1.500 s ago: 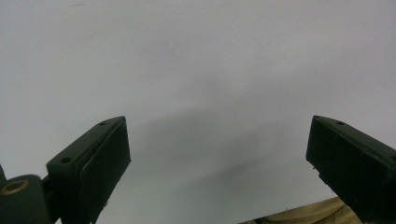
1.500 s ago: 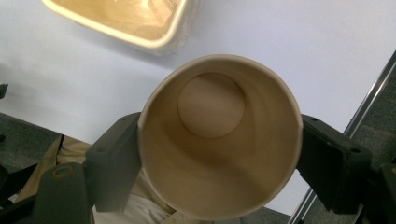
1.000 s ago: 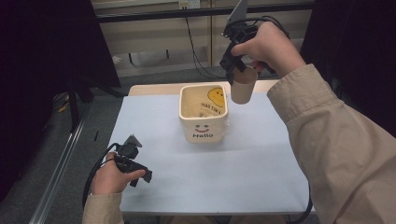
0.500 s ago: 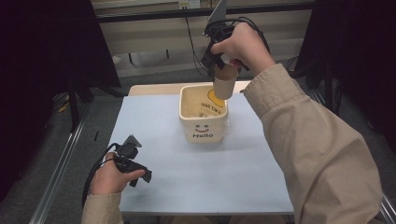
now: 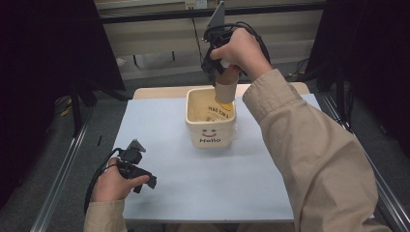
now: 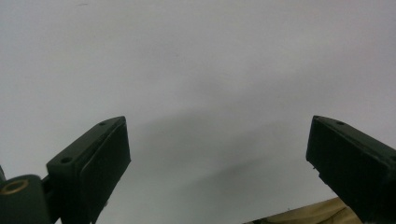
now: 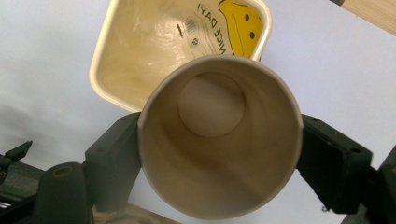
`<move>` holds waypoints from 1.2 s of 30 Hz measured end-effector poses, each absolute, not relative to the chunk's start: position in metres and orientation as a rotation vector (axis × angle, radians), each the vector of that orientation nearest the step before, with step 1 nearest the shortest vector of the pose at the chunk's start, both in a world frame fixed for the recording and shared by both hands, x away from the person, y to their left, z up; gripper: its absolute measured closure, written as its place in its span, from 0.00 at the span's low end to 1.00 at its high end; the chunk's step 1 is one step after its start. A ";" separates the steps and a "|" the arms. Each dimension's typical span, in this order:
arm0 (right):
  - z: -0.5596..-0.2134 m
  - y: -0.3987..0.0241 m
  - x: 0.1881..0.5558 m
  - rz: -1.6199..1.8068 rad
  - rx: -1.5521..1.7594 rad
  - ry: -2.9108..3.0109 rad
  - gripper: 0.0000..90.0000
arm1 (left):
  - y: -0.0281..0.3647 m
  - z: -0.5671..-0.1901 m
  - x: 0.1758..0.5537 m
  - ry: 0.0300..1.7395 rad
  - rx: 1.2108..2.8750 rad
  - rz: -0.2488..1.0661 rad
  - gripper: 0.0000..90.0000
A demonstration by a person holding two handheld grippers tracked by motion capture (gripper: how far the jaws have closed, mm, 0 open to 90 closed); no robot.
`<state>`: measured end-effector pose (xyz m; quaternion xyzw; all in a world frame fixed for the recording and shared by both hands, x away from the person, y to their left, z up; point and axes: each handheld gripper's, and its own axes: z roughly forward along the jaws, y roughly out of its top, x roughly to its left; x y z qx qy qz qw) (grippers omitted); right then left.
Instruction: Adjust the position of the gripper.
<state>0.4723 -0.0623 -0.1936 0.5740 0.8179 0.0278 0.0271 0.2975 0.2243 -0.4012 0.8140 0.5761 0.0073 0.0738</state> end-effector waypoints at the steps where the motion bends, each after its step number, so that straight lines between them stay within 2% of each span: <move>1: -0.194 -0.062 0.472 0.087 1.780 2.529 0.23 | 0.224 -0.401 0.298 1.730 2.445 0.026 0.07; 20: -0.237 -0.050 0.477 0.059 1.770 2.546 0.23 | 0.224 -0.399 0.297 1.728 2.440 0.019 0.07; 36: -0.241 -0.050 0.478 0.075 1.756 2.557 0.20 | 0.225 -0.400 0.297 1.719 2.450 0.039 0.07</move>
